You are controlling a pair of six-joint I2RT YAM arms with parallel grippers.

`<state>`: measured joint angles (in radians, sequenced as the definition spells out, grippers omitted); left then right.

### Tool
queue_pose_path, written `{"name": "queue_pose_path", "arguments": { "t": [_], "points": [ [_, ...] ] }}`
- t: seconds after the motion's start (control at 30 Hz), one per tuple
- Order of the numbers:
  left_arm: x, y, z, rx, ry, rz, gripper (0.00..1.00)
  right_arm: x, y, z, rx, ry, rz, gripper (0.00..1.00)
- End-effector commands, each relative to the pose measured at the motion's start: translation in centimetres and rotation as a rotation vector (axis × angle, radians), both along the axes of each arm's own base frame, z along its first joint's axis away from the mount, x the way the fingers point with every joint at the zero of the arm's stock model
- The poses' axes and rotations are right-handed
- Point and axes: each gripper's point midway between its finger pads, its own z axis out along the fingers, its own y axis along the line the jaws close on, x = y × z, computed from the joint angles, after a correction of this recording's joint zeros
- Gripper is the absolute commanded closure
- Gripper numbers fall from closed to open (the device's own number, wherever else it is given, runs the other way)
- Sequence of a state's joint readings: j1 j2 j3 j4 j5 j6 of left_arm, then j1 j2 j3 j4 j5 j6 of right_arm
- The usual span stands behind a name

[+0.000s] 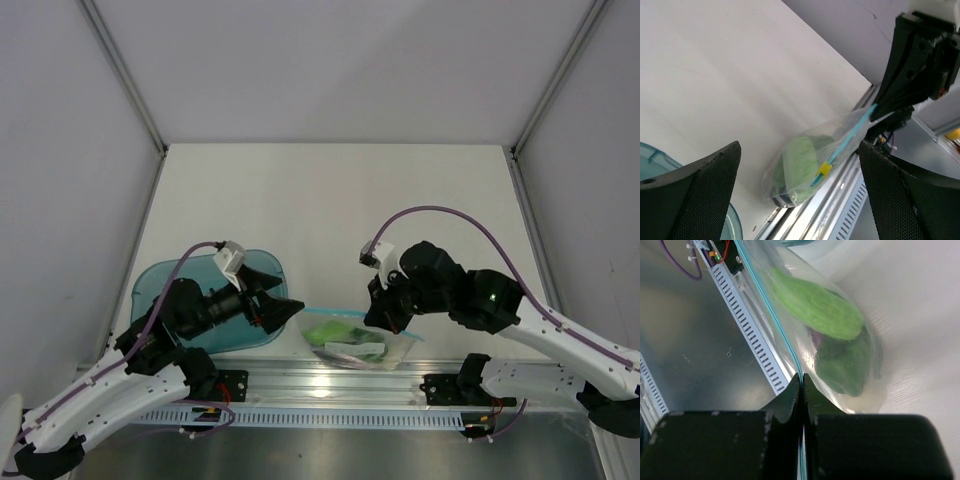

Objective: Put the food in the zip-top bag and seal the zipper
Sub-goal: Zip the zipper food storage bag at the center of the board, then place the zipper food storage bag at the center of the board.

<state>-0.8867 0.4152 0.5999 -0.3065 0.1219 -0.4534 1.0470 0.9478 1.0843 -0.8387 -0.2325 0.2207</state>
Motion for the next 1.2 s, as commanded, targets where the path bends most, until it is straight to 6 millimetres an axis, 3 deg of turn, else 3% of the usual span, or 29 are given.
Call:
{"name": "queue_pose_path", "arguments": {
  "t": [0.0, 0.17, 0.33, 0.4, 0.5, 0.7, 0.73, 0.77, 0.83, 0.97, 1.03, 1.17],
  "points": [
    [1.8, 2.5, 3.5, -0.046, -0.085, 0.165, 0.0, -0.4, 0.4, 0.6, 0.033, 0.016, -0.002, 1.0],
    [0.9, 4.0, 5.3, -0.152, -0.138, 0.182, 0.0, 0.2, 0.5, 2.4, 0.062, -0.008, -0.037, 1.0],
    [-1.8, 2.9, 5.4, -0.222, -0.194, 0.021, 0.01, 0.8, 1.5, 5.4, 0.125, -0.05, -0.029, 1.0],
    [-2.3, 2.5, 4.9, -0.228, -0.188, -0.011, 0.0, 1.3, 2.3, 7.1, 0.15, -0.072, -0.025, 1.0],
    [-3.0, 2.1, 4.6, -0.237, -0.173, -0.055, 0.0, 2.8, 3.3, 8.1, 0.155, -0.087, -0.042, 1.0],
    [-2.0, 2.0, 6.2, -0.238, -0.16, -0.011, 0.0, 6.7, 4.5, 7.2, 0.146, -0.054, -0.108, 1.0],
    [-2.1, 2.3, 8.3, -0.252, -0.178, -0.006, 0.0, 7.6, 4.2, 7.0, 0.145, -0.05, -0.136, 1.0],
    [-1.2, 1.4, 7.6, -0.2, -0.141, 0.002, 0.0, 8.0, 4.2, 7.0, 0.15, -0.042, -0.142, 1.0],
    [-0.9, 1.2, 10.0, -0.177, -0.154, -0.001, 0.0, 8.9, 4.1, 6.7, 0.156, -0.022, -0.168, 1.0],
    [1.1, -2.3, 11.3, -0.094, -0.118, -0.045, 0.01, 11.6, 2.9, 5.8, 0.171, 0.01, -0.231, 1.0],
    [1.2, -3.6, 11.6, -0.085, -0.117, -0.095, 0.0, 12.3, 2.8, 5.2, 0.167, 0.028, -0.232, 1.0],
    [2.1, -6.0, 14.2, -0.144, -0.172, -0.146, 0.0, 14.4, 2.1, 4.7, 0.163, 0.042, -0.267, 1.0]
  ]
}}
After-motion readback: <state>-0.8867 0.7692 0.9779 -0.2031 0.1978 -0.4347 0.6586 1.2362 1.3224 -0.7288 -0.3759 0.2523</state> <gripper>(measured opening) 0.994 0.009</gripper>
